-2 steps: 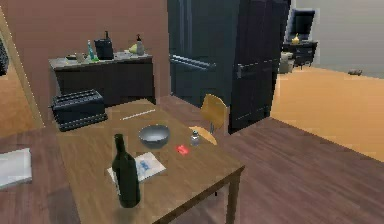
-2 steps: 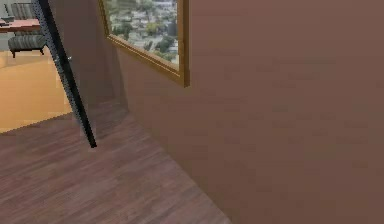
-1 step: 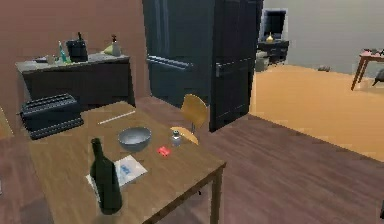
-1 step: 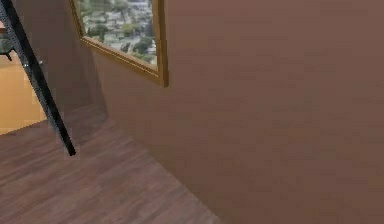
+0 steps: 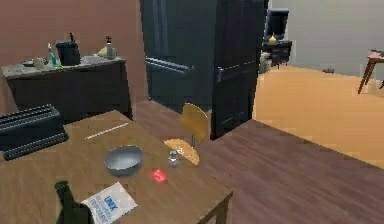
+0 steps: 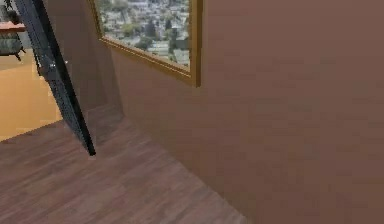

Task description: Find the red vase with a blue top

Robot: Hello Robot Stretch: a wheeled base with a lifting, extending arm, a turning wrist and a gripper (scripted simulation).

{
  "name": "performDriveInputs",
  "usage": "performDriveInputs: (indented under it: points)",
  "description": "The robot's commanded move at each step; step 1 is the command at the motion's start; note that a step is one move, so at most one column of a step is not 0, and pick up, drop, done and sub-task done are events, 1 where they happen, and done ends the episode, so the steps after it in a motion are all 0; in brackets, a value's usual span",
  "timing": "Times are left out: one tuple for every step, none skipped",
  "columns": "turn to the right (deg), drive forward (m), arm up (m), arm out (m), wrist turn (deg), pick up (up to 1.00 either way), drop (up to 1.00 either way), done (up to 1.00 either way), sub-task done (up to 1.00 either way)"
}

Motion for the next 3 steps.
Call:
performDriveInputs:
  points:
    - [-45.0,0.0,0.0,0.0,0.0,0.0,0.0,0.0,0.0]
    - [-45.0,0.0,0.0,0.0,0.0,0.0,0.0,0.0,0.0]
    - [-15.0,0.0,0.0,0.0,0.0,0.0,0.0,0.0,0.0]
